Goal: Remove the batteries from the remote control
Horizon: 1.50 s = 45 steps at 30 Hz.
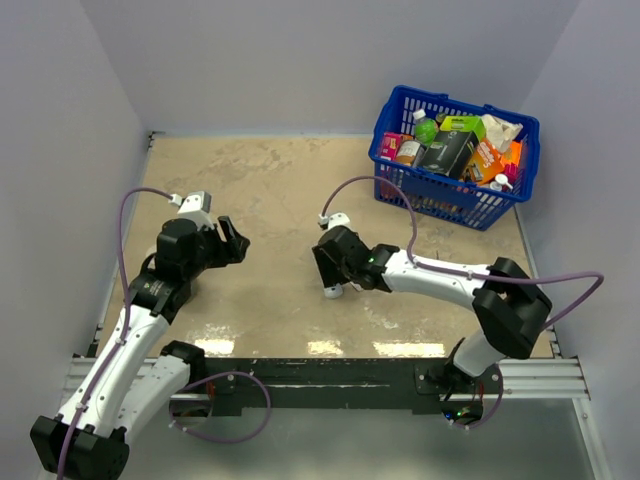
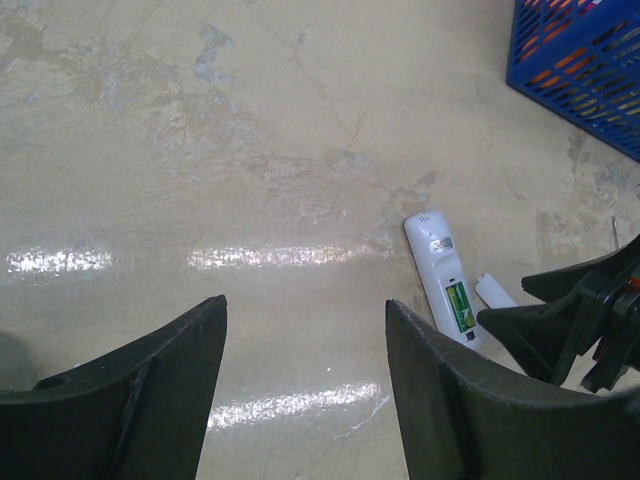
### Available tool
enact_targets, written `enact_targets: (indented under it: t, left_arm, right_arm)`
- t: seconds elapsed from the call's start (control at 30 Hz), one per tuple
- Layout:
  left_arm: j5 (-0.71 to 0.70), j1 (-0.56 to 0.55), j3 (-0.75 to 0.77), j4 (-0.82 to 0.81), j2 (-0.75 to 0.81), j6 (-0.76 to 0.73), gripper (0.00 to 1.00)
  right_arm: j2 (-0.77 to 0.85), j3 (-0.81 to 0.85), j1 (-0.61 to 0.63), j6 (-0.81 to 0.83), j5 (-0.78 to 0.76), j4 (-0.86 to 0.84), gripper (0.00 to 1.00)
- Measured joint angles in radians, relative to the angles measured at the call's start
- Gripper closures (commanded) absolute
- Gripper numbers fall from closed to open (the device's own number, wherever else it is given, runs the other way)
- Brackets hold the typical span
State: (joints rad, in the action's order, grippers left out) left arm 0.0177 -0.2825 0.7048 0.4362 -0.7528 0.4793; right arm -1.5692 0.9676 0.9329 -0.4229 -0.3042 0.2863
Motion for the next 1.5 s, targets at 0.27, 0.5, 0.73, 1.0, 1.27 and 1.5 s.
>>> enact_targets:
  t: [0.27,0.5,0.73,1.0,1.27,1.5]
  left_arm:
    - [0.002,0.0,0.0,0.0,0.006,0.0,0.31]
    - [0.029,0.0,0.0,-0.001,0.017,0.0,0.31]
    - [0.065,-0.002,0.0,-0.005,0.032,-0.001,0.31]
    - [0.106,-0.017,0.0,-0.013,0.032,-0.001,0.31]
    - [0.108,-0.034,0.0,-0.013,0.042,-0.001,0.31]
    - [0.11,-0.034,0.0,-0.018,0.042,-0.001,0.31]
  right_arm:
    - [0.061,0.065,-0.193,-0.196,-0.204,0.242,0.36]
    - [0.28,-0.012,-0.458,-0.287,-0.259,0.396,0.3]
    - [0.367,-0.102,-0.668,-0.303,-0.226,0.428,0.3]
    - [0.314,-0.154,-0.8,-0.298,-0.145,0.386,0.37]
    - [0.288,-0.193,-0.818,-0.286,-0.06,0.301,0.39]
    - [0.211,-0.24,-0.817,-0.267,-0.013,0.237,0.41]
